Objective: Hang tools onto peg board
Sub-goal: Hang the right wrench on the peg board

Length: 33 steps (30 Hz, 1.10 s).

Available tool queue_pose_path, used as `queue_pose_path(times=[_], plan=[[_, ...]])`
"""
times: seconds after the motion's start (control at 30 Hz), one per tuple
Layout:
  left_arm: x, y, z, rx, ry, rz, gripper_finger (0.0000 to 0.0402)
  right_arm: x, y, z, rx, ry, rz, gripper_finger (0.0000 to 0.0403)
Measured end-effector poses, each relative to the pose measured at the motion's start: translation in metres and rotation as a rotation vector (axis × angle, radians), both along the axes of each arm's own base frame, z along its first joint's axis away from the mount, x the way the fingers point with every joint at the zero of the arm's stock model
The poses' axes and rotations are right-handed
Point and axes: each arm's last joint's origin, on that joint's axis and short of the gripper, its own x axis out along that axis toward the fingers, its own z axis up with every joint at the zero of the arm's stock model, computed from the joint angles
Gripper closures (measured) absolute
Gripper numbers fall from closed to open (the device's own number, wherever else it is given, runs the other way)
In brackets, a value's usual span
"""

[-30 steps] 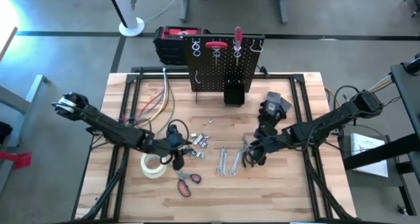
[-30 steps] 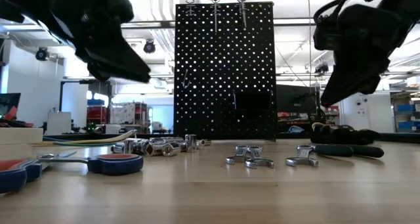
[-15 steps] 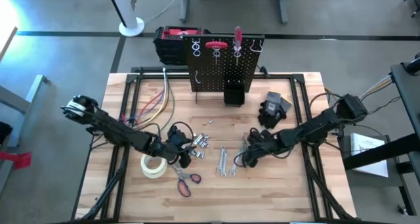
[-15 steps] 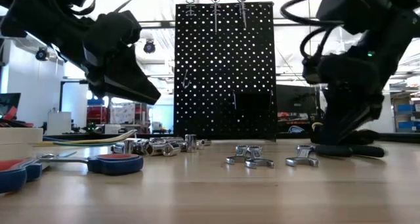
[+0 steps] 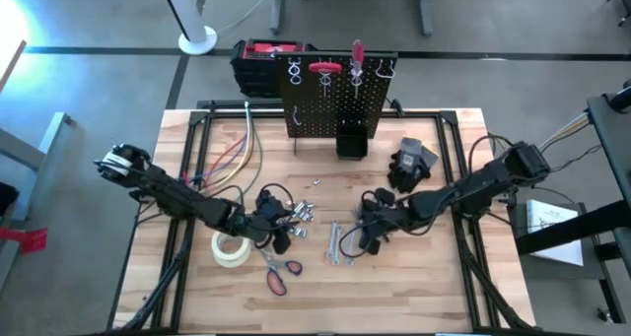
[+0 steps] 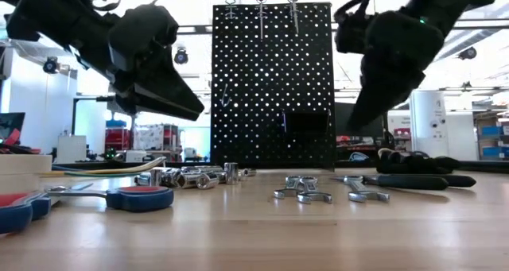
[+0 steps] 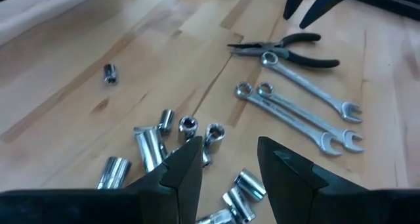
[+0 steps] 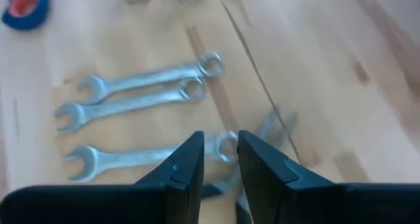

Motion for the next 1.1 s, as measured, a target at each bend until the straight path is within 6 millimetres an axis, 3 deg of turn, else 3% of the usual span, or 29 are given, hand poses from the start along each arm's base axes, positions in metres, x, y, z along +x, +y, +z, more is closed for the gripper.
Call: queue_pose_path(times=[0.4, 0.87, 1.1], plan=[[0.007, -0.003, 0.01, 0.026, 0.019, -0.015, 0.0265, 0.026, -0.012, -0.02, -0.129, 0.194, 0.307, 0.0332], [0.007, -0.003, 0.011, 0.022, 0.039, -0.006, 0.0265, 0.048, -0.024, -0.048, -0.179, 0.417, 0.465, 0.0347], [0.006, -0.002, 0.01, 0.024, 0.046, -0.005, 0.0265, 0.053, -0.032, -0.053, -0.134, 0.446, 0.547, 0.0382]])
